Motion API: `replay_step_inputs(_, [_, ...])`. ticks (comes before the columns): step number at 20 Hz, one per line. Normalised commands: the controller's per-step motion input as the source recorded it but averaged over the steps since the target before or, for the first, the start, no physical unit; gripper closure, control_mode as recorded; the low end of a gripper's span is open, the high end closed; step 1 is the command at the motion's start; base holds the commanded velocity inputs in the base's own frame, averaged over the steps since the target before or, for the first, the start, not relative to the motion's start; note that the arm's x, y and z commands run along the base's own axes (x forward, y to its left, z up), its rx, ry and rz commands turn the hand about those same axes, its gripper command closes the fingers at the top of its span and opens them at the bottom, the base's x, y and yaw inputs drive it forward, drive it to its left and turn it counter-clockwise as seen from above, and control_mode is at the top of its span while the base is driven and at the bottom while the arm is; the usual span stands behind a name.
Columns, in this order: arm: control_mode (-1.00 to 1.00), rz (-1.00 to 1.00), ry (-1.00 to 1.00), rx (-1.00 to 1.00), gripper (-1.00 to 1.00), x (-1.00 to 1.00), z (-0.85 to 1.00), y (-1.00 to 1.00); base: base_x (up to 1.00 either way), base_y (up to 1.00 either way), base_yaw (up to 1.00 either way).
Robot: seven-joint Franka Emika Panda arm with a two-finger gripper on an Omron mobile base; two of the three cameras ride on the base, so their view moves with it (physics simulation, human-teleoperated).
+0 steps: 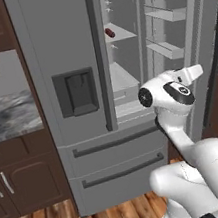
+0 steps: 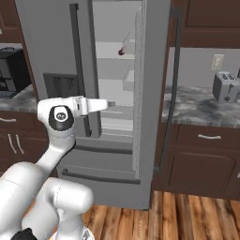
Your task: Move the hot dog bun to the plate on the dining table and place the condiment next to that plate. Then navigate to the fridge and take the sausage and place it on the plate as well.
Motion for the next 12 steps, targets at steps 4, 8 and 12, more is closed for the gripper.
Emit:
replay_step_inputs(4, [-1.00, 0.34, 0.19, 0.24, -1.00, -0.13, 0.44, 1.00, 0.00, 0.00, 0.00])
replay_step_inputs(8, [-1.00, 0.36, 0.18, 0.36, -1.00, 0.00, 0.30, 1.00, 0.00, 0.00, 0.00])
replay_step_inputs(12, [-1.00, 0.30, 0.11, 0.41, -1.00, 0.00, 0.06, 0.95, 0.00, 0.00, 0.00])
